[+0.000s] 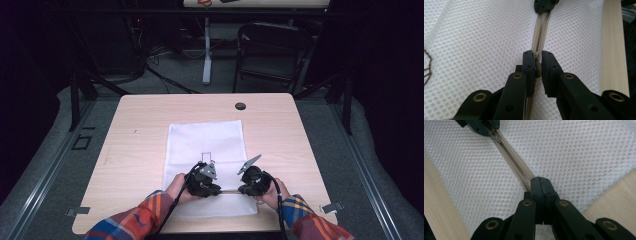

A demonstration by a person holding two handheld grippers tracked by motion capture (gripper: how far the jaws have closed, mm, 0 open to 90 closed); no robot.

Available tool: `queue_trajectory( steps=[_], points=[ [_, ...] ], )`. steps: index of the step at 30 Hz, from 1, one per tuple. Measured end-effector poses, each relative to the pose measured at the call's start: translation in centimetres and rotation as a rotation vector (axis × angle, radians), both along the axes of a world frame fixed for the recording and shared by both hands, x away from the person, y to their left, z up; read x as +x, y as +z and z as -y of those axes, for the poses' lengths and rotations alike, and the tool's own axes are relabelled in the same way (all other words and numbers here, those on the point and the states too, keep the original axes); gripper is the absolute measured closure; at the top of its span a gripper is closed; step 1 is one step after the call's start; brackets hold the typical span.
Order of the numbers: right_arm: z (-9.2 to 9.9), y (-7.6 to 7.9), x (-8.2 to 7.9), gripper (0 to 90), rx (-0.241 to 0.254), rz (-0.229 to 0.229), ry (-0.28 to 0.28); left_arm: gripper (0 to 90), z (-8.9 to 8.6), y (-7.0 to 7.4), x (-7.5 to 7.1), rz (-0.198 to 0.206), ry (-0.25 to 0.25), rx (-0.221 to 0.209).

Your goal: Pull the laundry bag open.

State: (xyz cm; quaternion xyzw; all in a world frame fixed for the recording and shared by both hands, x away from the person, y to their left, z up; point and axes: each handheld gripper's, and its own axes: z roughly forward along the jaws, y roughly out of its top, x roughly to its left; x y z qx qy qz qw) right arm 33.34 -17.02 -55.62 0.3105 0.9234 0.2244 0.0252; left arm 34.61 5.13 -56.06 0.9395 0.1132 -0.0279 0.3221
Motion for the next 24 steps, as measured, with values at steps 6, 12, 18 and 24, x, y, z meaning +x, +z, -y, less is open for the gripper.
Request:
queue_trajectory(
  steps=[6, 12, 18, 24],
  points=[
    [-0.1, 0.0, -0.1, 90.0, -0.002, -0.001, 0.006, 81.7, -0.2, 0.1, -0.1, -0.001, -0.003, 0.01],
    [-0.3, 0.1, -0.2, 90.0, -0.022, 0.009, 0.008, 81.8, -0.3, -0.1, 0.0, -0.004, -0.01, 0.002],
    [-0.5, 0.2, -0.3, 90.0, -0.038, 0.014, 0.007, 81.8, -0.5, 0.0, -0.1, -0.006, -0.011, 0.007],
    [-0.5, 0.2, -0.3, 90.0, -0.049, 0.015, 0.01, 81.6, -1.4, 0.1, 0.1, -0.012, 0.004, 0.004]
  ],
)
